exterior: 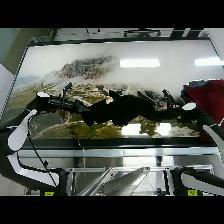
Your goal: Fold the shirts.
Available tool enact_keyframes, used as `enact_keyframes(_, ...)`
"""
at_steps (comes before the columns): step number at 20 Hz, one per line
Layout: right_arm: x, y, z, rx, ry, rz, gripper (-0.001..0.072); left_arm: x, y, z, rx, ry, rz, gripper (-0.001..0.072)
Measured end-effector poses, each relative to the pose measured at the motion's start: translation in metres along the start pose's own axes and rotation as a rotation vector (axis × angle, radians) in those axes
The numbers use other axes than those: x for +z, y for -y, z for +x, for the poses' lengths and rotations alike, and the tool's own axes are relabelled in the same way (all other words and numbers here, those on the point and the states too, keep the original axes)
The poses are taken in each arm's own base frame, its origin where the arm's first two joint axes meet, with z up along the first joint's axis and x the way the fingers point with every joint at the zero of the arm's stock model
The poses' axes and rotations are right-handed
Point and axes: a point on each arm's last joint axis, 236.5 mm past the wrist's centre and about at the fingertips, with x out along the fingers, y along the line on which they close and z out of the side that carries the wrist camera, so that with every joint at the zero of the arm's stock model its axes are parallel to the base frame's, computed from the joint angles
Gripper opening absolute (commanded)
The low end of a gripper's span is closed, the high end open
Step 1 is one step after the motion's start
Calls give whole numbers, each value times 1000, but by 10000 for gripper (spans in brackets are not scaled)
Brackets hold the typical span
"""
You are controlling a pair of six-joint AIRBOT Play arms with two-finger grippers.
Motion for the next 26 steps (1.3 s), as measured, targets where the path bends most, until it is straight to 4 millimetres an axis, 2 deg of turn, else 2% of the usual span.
enact_keyframes(2, 22, -4, -1, 0, 65, -5, 426, 0, 0, 0, 0, 0, 0, 25)
enact_keyframes(3, 30, -5, -1, 0, 87, -8, 250, 0, 0, 0, 0, 0, 0, 26)
enact_keyframes(4, 38, -4, 0, 0, 104, -3, 161, 0, 0, 0, 0, 0, 0, 25)
enact_keyframes(5, 44, -4, 2, 3, 115, 3, 107, 0, 0, 0, 0, 0, 0, 29)
enact_keyframes(6, 47, -4, 5, 9, 120, 13, 26, 0, 0, 0, 0, 0, 0, 105)
enact_keyframes(7, 50, -3, 9, 17, 122, 22, 14, 0, 0, 0, -1, -1, 0, 435)
enact_keyframes(8, 51, -3, 12, 25, 120, 27, 14, -1, 2, -1, -7, -6, 0, 720)
enact_keyframes(10, 52, -3, 17, 42, 116, 34, 14, -5, 7, -8, -33, -23, -7, 704)
enact_keyframes(14, 52, -4, 21, 60, 113, 38, 13, -12, 20, -39, -95, -48, -76, 703)
enact_keyframes(16, 52, -5, 21, 64, 111, 37, 13, -26, 19, -43, -75, -56, -106, 703)
enact_keyframes(19, 52, -5, 22, 67, 112, 30, 14, -44, 2, -29, 5, -43, -150, 703)
enact_keyframes(22, 53, -6, 22, 70, 113, 30, 13, -57, -10, 1, 42, -50, -171, 696)
enact_keyframes(23, 53, -6, 22, 71, 114, 31, 13, -61, -15, 12, 54, -64, -177, 581)
enact_keyframes(25, 53, -6, 22, 74, 115, 31, 13, -64, -22, 31, 71, -97, -176, 0)
enact_keyframes(26, 53, -8, 22, 78, 114, 32, 13, -63, -23, 38, 70, -115, -173, -3)
